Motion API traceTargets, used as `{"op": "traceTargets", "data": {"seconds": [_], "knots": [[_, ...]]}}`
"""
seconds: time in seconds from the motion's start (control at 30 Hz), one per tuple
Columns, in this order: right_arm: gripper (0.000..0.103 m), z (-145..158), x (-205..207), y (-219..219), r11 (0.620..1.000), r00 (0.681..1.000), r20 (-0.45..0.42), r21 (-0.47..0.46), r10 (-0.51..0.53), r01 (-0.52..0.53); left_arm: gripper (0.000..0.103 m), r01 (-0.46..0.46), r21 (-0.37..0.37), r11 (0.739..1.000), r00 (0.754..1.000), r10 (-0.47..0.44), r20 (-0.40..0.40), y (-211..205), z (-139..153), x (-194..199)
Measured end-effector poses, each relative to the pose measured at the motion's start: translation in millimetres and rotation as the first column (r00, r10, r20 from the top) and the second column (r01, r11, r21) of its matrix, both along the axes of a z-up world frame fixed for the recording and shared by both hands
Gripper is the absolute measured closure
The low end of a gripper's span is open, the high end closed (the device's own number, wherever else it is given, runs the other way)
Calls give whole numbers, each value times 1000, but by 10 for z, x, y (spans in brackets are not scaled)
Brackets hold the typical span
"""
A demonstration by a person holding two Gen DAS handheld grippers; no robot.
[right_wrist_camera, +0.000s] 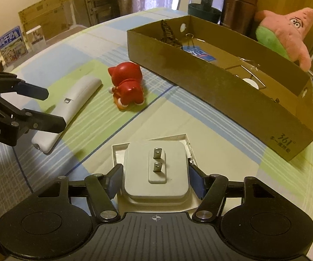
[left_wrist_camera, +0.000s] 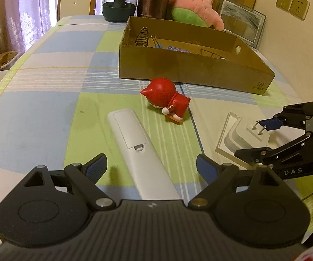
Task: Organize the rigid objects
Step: 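Grasp the white square plug adapter with the right tool, then grasp the white remote with the left tool while the right tool holds the adapter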
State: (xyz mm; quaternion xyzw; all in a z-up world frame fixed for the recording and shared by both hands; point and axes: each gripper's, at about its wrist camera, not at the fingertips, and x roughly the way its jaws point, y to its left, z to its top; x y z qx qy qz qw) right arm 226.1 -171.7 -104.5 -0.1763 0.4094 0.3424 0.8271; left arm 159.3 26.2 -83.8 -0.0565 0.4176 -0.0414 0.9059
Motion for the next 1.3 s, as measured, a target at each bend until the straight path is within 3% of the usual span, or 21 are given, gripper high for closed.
{"op": "traceTargets", "data": {"seconds": [0.27,0.6,0.97,1.3], "knots": [[42,162,-126,-70,991,994,37,80,-106,103,16,3,10,1000,1000,-3,1,3,-8,5],[42,387,-300,31,942,953,16,154,-304,298,18,-10,47,999,1000,9,22,12,-8,84],[42,341,-271,162,924,943,-20,190,-333,331,44,52,132,990,998,-56,21,-2,-166,298],[42,316,-262,206,916,939,-20,218,-342,338,55,82,194,978,996,-87,14,94,-141,258]]}}
